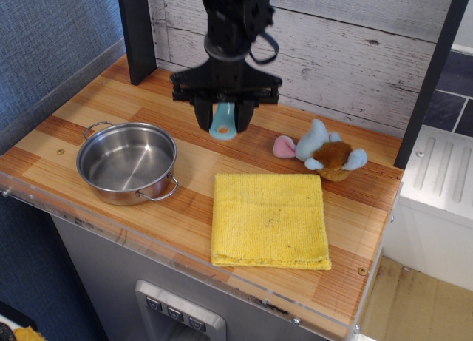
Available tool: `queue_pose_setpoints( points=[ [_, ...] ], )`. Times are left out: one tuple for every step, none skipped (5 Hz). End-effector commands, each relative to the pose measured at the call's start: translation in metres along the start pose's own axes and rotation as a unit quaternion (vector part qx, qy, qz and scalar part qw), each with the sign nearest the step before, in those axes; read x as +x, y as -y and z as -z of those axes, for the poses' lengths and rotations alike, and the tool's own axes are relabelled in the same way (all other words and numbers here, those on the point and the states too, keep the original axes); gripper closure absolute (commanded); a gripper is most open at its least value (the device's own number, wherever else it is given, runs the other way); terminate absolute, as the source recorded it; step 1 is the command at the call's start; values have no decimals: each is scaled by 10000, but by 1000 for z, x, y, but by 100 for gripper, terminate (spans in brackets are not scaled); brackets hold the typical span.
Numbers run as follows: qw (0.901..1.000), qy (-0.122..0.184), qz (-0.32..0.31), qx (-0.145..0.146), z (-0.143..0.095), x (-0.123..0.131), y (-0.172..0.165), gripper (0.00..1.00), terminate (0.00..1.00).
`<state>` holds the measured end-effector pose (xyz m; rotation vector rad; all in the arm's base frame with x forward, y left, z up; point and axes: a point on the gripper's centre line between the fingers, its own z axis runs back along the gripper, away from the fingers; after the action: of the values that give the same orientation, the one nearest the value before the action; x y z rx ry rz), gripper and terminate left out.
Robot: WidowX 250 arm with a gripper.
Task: Place the brush behind the cloth.
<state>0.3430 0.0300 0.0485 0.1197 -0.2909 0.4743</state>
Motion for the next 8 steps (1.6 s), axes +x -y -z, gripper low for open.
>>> queue_pose_setpoints(
  points=[
    [9998,-20,-196,-87,16,0,9,100,0],
    [9993,-84,-331,-154,26,-1,15,100,0],
    [9989,-268,-372,-99,29,1,13,0,0],
    [9984,-316,-474,6,27,-1,9,0,0],
    [9986,-351,-405,-17,22,-4,13,0,0],
    [9990,-293,-337,-100,13,-3,16,0,0],
    [9994,-182,-245,-161,1,4,19,0,0],
    [9996,51,-196,-211,-22,15,22,0,0]
  ],
)
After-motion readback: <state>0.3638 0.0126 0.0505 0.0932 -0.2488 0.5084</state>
